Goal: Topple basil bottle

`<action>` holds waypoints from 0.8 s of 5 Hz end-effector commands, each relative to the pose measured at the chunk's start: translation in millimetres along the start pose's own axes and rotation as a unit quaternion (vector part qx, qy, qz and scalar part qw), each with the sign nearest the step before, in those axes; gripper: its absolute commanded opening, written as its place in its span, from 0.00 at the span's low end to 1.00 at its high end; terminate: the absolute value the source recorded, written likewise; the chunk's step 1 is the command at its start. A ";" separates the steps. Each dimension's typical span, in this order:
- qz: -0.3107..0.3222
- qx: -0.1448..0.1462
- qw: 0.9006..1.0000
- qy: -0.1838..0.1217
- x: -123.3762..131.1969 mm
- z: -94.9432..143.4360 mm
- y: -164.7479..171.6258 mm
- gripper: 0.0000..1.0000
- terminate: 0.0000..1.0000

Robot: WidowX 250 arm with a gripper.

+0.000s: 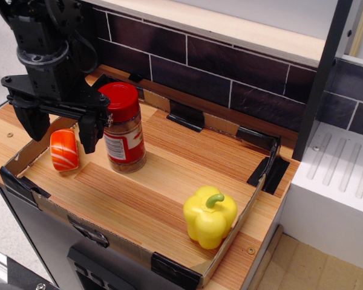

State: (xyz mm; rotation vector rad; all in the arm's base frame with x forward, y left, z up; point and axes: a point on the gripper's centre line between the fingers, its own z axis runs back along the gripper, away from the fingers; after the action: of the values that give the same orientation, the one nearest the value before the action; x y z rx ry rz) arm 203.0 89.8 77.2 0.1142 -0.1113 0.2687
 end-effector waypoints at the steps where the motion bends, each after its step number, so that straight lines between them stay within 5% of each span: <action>1: 0.000 0.000 1.000 0.000 0.0 0.0 0.0 1.00 0.00; 4: 0.085 -0.057 0.995 -0.012 27.0 24.1 -45.5 1.00 0.00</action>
State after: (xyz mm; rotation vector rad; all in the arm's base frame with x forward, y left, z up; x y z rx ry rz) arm 232.7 47.0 90.3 -0.0078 -0.1252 0.4475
